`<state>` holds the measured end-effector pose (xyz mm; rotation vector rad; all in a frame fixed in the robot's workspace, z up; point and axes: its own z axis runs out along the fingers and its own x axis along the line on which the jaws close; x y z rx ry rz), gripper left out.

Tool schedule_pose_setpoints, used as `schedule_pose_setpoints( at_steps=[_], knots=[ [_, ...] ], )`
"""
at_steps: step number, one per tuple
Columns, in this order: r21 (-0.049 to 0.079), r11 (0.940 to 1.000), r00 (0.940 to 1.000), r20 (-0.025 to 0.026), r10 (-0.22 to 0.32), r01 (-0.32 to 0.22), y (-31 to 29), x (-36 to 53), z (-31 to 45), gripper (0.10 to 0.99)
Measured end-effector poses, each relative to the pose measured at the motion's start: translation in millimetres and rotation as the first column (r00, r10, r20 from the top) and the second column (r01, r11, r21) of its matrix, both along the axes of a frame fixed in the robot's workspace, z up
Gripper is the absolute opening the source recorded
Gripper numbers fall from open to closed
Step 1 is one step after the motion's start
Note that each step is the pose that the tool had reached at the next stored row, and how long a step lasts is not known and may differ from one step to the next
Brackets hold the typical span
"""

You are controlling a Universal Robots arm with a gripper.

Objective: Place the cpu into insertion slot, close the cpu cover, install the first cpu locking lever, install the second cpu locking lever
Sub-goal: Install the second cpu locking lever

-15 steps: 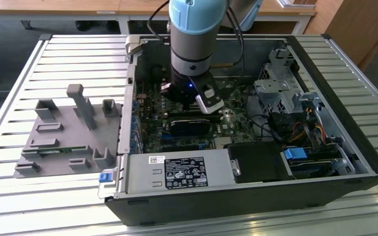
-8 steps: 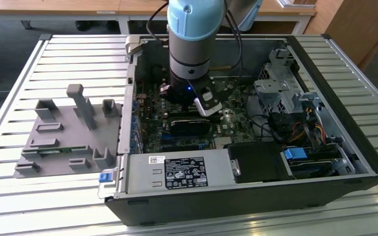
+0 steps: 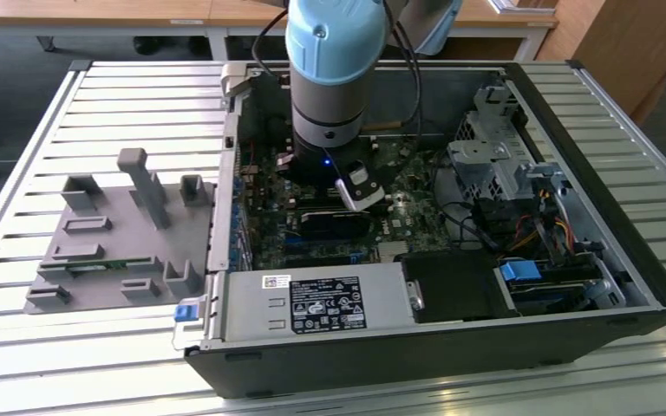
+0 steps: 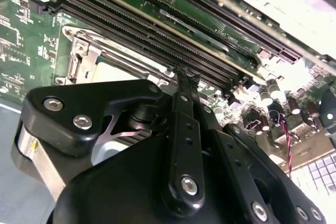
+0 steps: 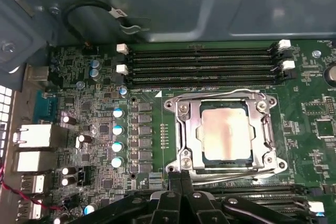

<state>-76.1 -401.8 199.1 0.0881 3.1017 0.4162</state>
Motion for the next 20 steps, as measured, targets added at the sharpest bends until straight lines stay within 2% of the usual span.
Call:
schedule_pose_setpoints(
  at_steps=[8,20],
  knots=[
    [0.013,0.9999,1.0,0.0,0.0,0.0,1.8,-1.0,-4.8,0.106],
    [0.017,0.9999,1.0,-0.0001,0.0,0.0,7.4,-3.9,-8.8,0.106]
  ],
)
